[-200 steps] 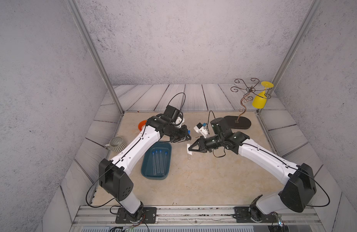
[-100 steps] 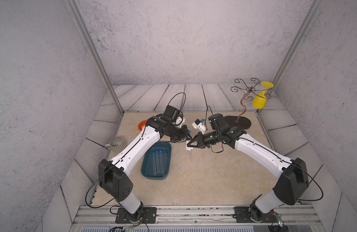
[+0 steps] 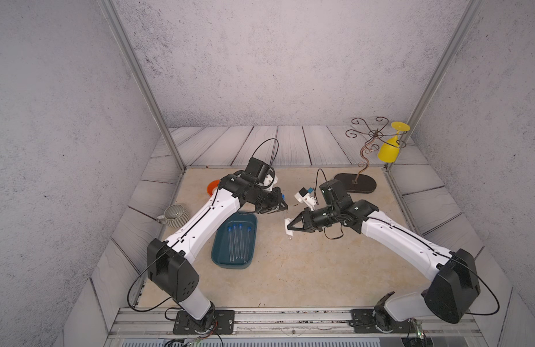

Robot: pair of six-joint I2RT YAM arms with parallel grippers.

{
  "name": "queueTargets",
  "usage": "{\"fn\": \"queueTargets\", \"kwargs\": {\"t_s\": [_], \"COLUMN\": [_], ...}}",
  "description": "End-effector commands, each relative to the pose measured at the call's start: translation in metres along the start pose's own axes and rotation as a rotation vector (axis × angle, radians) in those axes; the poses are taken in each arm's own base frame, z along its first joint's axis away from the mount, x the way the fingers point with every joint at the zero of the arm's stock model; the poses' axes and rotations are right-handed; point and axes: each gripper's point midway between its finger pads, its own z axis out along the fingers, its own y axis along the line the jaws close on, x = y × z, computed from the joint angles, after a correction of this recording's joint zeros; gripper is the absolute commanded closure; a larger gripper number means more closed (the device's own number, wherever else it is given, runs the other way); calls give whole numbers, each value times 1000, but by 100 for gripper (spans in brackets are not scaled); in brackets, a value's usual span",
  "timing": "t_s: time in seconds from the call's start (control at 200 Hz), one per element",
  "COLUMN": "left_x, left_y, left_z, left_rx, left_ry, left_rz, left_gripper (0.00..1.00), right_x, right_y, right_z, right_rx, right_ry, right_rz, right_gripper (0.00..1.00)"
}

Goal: Wipe the exteriors of test tubes
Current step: Wipe the dirt from the test tube.

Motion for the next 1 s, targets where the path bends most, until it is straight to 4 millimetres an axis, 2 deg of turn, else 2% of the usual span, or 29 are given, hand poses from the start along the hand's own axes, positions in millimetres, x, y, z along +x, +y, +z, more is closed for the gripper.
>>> {"fn": "queueTargets", "kwargs": {"t_s": [0.0,0.23,0.53,0.741,0.996], "left_x": [-5,-4,-3,-3,-6], "left_y": [-13,-15,-29,-33,-33], "left_z": [-8,-10,-22,-24,-25], "left_rx": [37,42,90,104,100], "left_ry": [-18,-17,-25,-26,-37], "left_rz": [25,29,40,45,58], "left_gripper": [86,86,86,86,85], "right_x": [12,14,-2,-20,-20], "right_y": [-4,-10,-18,-8,2], "right_z": [-11,-17,-3,0,-6], "right_rx": [31,48,24,4,-2], "right_ry": [-11,-23,-10,-14,-16], "right_rz": [19,23,38,9,-11], "right_gripper": [94,94,94,95,95]}}
